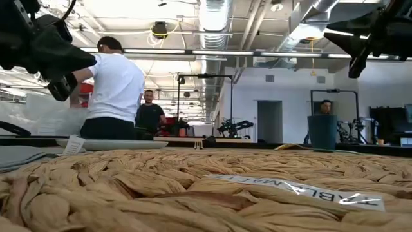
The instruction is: Set table place
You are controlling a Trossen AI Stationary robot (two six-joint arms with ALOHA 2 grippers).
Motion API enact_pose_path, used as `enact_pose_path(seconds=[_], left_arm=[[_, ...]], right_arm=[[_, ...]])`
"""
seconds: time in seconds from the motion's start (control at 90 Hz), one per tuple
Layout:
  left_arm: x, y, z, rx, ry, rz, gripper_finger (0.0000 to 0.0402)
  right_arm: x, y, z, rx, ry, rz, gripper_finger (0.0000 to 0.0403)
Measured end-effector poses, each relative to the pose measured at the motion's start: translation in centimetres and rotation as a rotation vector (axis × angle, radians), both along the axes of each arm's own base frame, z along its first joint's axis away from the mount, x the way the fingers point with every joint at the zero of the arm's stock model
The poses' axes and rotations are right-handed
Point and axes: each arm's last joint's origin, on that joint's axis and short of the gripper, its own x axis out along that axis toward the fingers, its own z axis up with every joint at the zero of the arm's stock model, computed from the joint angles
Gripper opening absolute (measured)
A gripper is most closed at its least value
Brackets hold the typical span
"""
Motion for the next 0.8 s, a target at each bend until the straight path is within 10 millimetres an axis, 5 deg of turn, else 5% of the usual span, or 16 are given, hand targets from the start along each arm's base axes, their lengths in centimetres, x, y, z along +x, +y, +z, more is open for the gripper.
enact_pose_path(seconds=[0.8], left_arm=[[0.0,0.01,-0.02,-0.004,0.002,0.002,0.0011]], right_arm=[[0.23,0.02,-0.76,-0.007,0.088,0.0,0.007]])
